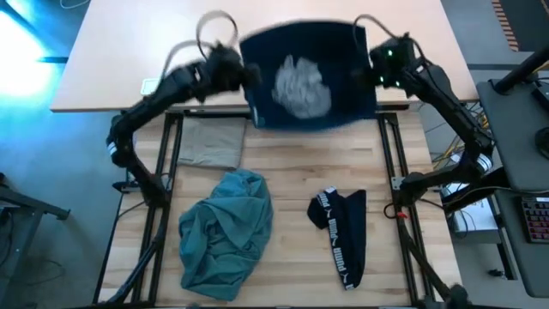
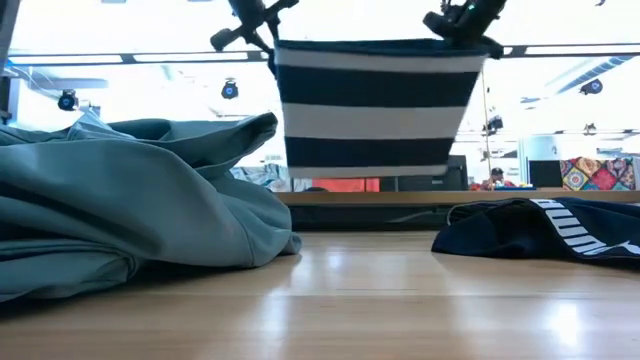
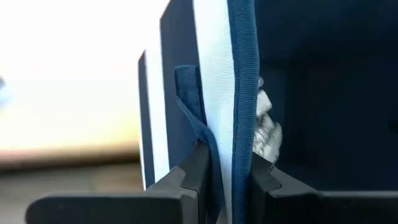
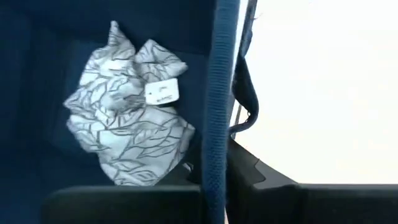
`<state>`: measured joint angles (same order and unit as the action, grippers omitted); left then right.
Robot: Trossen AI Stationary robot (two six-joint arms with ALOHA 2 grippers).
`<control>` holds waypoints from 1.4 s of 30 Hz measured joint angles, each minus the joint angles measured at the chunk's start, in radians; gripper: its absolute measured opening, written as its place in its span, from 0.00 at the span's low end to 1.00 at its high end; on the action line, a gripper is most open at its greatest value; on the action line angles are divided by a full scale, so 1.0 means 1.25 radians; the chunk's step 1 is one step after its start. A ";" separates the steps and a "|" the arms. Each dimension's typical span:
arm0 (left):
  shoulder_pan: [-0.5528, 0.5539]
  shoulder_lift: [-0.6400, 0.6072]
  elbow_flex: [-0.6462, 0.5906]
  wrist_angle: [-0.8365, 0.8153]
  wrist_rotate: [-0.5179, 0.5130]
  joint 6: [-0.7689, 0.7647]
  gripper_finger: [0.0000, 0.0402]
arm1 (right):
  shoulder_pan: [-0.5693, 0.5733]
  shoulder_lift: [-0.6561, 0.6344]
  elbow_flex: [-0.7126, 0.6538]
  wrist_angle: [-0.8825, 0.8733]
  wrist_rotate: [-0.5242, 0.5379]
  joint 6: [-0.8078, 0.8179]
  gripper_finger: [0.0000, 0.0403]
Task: Fold Laundry from Bin
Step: Fold the black underwear
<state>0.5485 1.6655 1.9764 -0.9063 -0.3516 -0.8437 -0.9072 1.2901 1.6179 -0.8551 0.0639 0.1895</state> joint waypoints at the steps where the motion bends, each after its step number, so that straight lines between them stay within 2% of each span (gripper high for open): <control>1: 0.035 0.016 0.026 0.002 0.022 0.030 0.10 | -0.008 0.023 0.010 0.018 0.000 0.002 0.03; 4: 0.128 0.080 0.101 0.001 0.112 0.098 0.10 | -0.024 0.109 0.036 0.046 0.017 0.017 0.03; 11: 0.263 0.250 0.294 -0.042 0.155 0.202 0.11 | -0.041 0.295 0.185 0.103 0.027 0.022 0.04; 13: 0.289 0.275 0.293 0.004 0.197 0.229 0.13 | -0.045 0.343 0.244 0.103 0.041 0.018 0.07; 15: 0.322 0.275 0.256 0.050 0.268 0.223 0.18 | -0.052 0.391 0.311 0.091 0.047 0.022 0.13; 17: 0.343 0.275 0.243 0.055 0.299 0.220 0.24 | -0.062 0.429 0.373 0.057 0.049 0.025 0.22; 22: 0.378 0.255 0.244 0.022 0.315 0.251 0.44 | -0.066 0.462 0.485 -0.015 0.096 0.000 0.45; 26: 0.375 0.201 0.290 0.034 0.307 0.285 0.59 | -0.059 0.421 0.534 -0.017 0.104 -0.019 0.58; 31: 0.336 0.129 0.297 0.033 0.297 0.322 0.71 | -0.023 0.329 0.523 -0.061 0.110 -0.061 0.66; 34: 0.273 0.068 0.297 -0.004 0.302 0.380 0.74 | 0.040 0.257 0.492 -0.127 0.065 -0.087 0.67; 38: 0.105 0.012 0.285 -0.078 0.277 0.442 0.73 | 0.195 0.128 0.381 -0.157 0.047 -0.115 0.67; 42: -0.129 0.003 0.265 -0.120 0.167 0.447 0.71 | 0.400 -0.007 0.210 -0.131 0.047 -0.096 0.65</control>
<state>0.3876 1.6696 2.3077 -1.0558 -0.1426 -0.2850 -0.4066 1.2809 1.8809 -1.0187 0.1230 0.0700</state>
